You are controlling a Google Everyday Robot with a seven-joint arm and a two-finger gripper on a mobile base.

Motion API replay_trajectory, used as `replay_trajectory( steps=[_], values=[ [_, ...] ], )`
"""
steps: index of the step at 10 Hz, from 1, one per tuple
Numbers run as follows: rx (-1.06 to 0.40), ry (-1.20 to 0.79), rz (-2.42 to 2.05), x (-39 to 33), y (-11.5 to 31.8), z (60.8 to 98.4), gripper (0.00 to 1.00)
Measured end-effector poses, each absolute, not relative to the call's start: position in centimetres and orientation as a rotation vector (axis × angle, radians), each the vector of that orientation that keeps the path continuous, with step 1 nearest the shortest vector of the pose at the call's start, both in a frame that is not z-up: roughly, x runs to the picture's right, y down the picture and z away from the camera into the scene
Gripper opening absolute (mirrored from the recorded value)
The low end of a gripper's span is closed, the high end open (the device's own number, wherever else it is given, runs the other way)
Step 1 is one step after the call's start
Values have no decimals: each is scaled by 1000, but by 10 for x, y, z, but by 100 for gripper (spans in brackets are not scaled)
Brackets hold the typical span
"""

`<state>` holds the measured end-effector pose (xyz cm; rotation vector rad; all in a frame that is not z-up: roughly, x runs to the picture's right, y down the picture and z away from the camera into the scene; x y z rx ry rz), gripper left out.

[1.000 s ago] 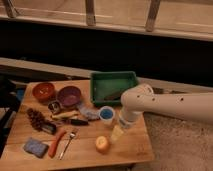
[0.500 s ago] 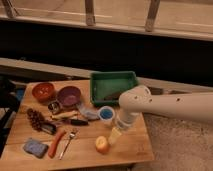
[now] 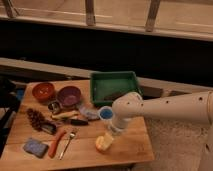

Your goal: Place apple in purple bowl

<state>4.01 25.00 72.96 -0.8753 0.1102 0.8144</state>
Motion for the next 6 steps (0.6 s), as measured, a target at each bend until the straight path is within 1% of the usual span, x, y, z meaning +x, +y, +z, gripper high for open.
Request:
replay_trajectory(
  steps=[6],
  values=[
    [-898, 71, 762, 3, 254, 730, 80]
  ],
)
